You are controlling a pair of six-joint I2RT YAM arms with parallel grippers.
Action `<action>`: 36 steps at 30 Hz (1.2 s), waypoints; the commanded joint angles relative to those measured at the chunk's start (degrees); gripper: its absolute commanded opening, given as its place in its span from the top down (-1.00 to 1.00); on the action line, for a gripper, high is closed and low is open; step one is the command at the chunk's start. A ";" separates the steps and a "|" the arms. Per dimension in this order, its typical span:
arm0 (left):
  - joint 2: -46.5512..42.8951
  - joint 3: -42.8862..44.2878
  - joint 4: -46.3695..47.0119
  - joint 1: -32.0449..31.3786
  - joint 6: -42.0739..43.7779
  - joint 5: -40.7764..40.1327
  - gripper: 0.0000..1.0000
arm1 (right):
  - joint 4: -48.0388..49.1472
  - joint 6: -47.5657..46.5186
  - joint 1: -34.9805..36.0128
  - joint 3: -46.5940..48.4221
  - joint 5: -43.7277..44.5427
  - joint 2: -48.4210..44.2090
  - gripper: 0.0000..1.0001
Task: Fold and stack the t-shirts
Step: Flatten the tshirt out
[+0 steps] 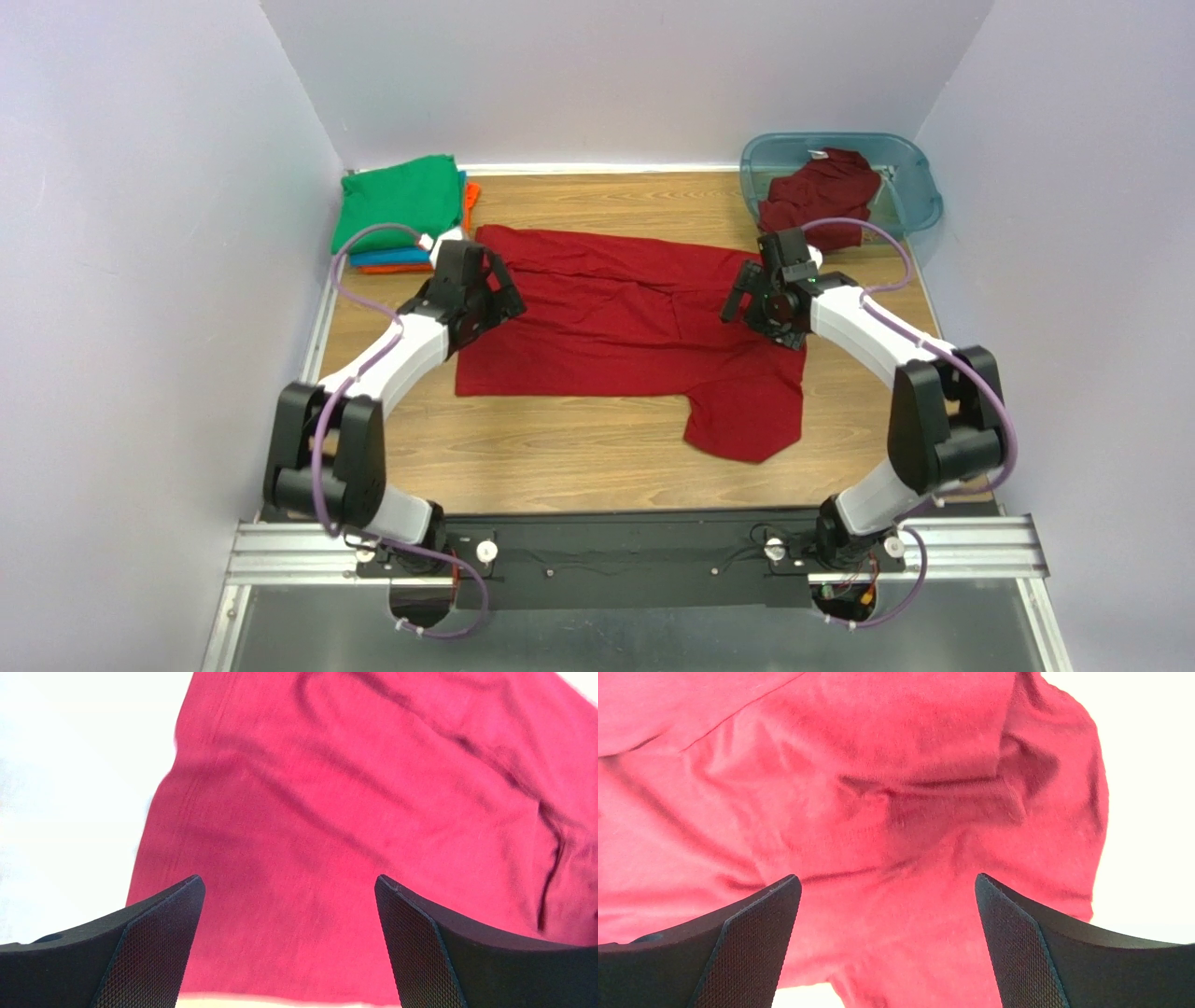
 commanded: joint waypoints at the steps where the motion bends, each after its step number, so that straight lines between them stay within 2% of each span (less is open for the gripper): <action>1: -6.54 -6.14 -3.30 -0.83 -4.17 0.64 -0.97 | 0.22 0.36 0.07 -3.42 0.98 -4.22 -1.00; 8: -18.49 -19.50 -5.06 -2.58 -12.53 1.17 -0.97 | 0.13 0.62 0.07 -9.83 -0.34 -11.16 -1.00; 13: -23.33 -25.05 -7.00 -2.67 -18.16 -4.80 -0.97 | 0.13 0.27 0.07 -12.74 -2.18 -14.24 -1.00; 20: -17.90 -22.85 -9.02 -1.27 -20.53 -14.47 -0.93 | 0.04 -0.87 -0.02 -14.59 -2.45 -16.71 -1.00; 24: -14.99 -21.97 -5.96 -0.74 -19.04 -13.87 -0.64 | 0.13 -1.22 0.07 -14.68 -2.01 -17.15 -1.00; 30: -12.09 -20.65 -4.72 0.22 -17.90 -14.13 -0.37 | 0.13 -1.22 0.07 -14.77 -1.75 -16.71 -1.00; 33: -10.60 -20.56 -3.05 0.49 -17.46 -14.13 -0.36 | 0.04 -1.40 -0.02 -14.77 -1.40 -16.09 -1.00; 36: -8.23 -20.39 -2.26 1.63 -16.67 -13.69 -0.24 | 0.04 -1.49 -0.02 -14.68 -1.57 -15.74 -1.00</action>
